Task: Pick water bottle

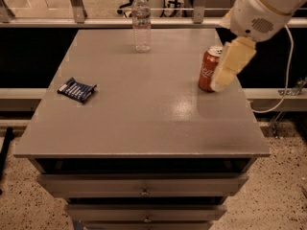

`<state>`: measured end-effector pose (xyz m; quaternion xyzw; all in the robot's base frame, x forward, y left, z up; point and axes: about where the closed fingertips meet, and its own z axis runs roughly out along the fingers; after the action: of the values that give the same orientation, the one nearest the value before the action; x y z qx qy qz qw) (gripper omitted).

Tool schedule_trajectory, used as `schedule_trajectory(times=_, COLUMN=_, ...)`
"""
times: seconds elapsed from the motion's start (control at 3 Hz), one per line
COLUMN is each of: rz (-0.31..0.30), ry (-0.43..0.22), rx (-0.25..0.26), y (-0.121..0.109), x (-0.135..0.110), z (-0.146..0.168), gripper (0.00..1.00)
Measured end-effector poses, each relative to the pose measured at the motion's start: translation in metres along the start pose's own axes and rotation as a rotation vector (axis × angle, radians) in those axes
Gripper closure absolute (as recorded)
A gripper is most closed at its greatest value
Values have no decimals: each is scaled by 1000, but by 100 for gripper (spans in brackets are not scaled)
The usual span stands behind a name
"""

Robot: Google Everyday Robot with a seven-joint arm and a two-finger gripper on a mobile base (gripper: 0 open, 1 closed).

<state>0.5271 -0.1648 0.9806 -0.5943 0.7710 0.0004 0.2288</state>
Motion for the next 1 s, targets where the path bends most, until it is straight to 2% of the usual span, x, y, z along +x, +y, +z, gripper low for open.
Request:
schedule_trajectory(times=0.33, rz=33, ry=-118, rx=17, y=-34, x=-57, z=24, gripper=0)
schedule_trajectory(times=0.67, rz=34, ry=-127, rx=20, y=-35, x=-58, z=23, gripper=0)
schedule_trajectory(times=1.0, rz=81, ry=-188, rx=45, y=-51, x=-74, z=34, gripper=0)
